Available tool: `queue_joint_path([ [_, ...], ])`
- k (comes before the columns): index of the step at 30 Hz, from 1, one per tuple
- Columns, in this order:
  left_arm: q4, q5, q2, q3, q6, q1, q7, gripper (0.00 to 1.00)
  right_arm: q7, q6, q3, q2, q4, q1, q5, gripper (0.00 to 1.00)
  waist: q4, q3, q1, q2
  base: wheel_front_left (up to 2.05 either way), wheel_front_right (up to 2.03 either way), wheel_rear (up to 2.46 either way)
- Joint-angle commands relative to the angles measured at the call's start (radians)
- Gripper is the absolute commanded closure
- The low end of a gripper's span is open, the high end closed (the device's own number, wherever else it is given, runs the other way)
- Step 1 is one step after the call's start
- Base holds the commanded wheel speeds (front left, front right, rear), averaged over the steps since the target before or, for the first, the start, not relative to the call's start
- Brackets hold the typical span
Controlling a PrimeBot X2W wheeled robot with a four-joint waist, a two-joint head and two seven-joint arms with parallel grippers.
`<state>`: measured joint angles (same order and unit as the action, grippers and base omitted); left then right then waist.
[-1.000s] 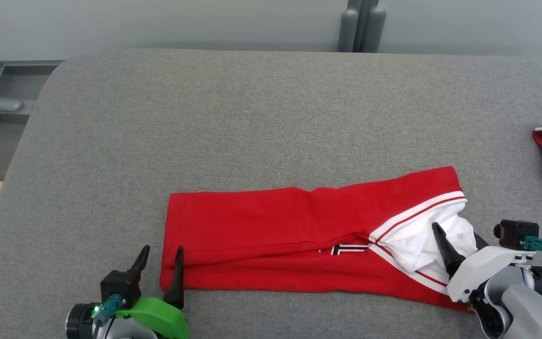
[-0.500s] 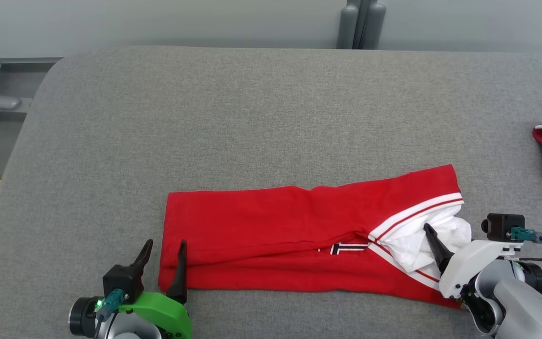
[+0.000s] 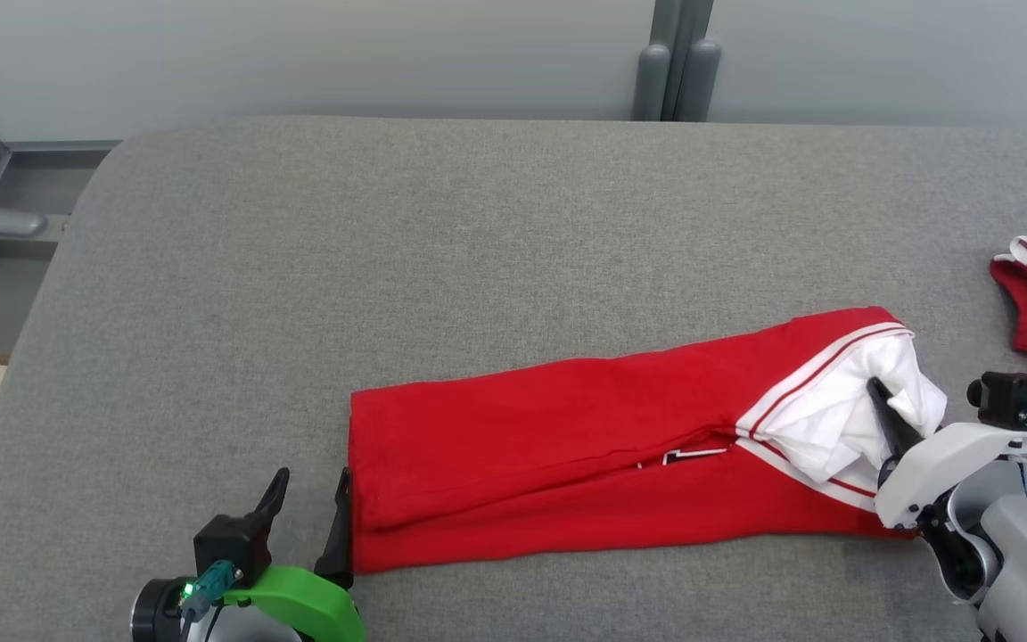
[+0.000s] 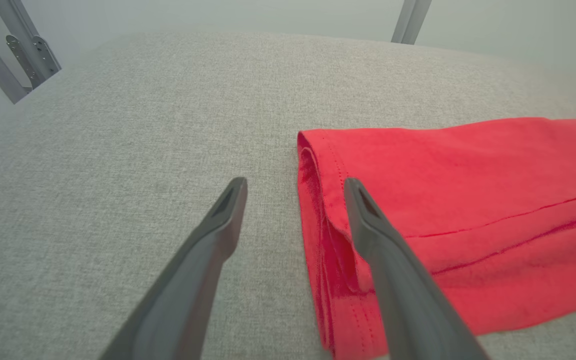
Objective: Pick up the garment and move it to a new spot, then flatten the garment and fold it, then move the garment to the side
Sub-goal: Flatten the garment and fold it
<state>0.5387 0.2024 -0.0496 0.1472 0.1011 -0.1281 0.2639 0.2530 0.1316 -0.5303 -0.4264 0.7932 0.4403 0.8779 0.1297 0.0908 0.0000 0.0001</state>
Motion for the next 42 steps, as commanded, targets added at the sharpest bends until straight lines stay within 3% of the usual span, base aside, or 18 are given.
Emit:
queue_joint_path([
  [1,-0.002,0.008,-0.003,0.001,-0.006,0.014,0.0,0.0,0.006,-0.002,0.004,-0.009,-0.005,0.011,0.0,1.0,-0.012,-0.019,0.0,-0.0001,0.0,0.0,0.0],
  [10,-0.003,0.034,-0.003,0.017,-0.021,0.043,0.0,0.0,-0.012,-0.002,0.008,-0.097,-0.038,0.026,-0.025,1.0,-0.043,-0.071,0.0,-0.0001,0.0,0.0,0.0],
  [16,0.001,0.044,-0.003,0.031,-0.025,0.061,0.0,0.0,-0.039,-0.002,-0.032,-0.088,-0.142,0.05,-0.05,1.0,-0.047,-0.086,0.0,-0.0001,0.0,0.0,0.0],
  [29,0.001,0.066,-0.003,0.066,-0.028,0.069,0.0,0.0,-0.211,-0.001,-0.212,0.047,-0.422,-0.02,-0.097,1.0,0.036,-0.099,0.0,-0.0001,0.0,0.0,0.0],
  [42,-0.011,0.09,-0.003,0.116,-0.039,0.054,0.0,0.0,-0.197,-0.001,-0.23,0.197,-0.274,0.001,-0.184,1.0,0.177,-0.072,0.0,-0.0001,0.0,0.0,0.0],
])
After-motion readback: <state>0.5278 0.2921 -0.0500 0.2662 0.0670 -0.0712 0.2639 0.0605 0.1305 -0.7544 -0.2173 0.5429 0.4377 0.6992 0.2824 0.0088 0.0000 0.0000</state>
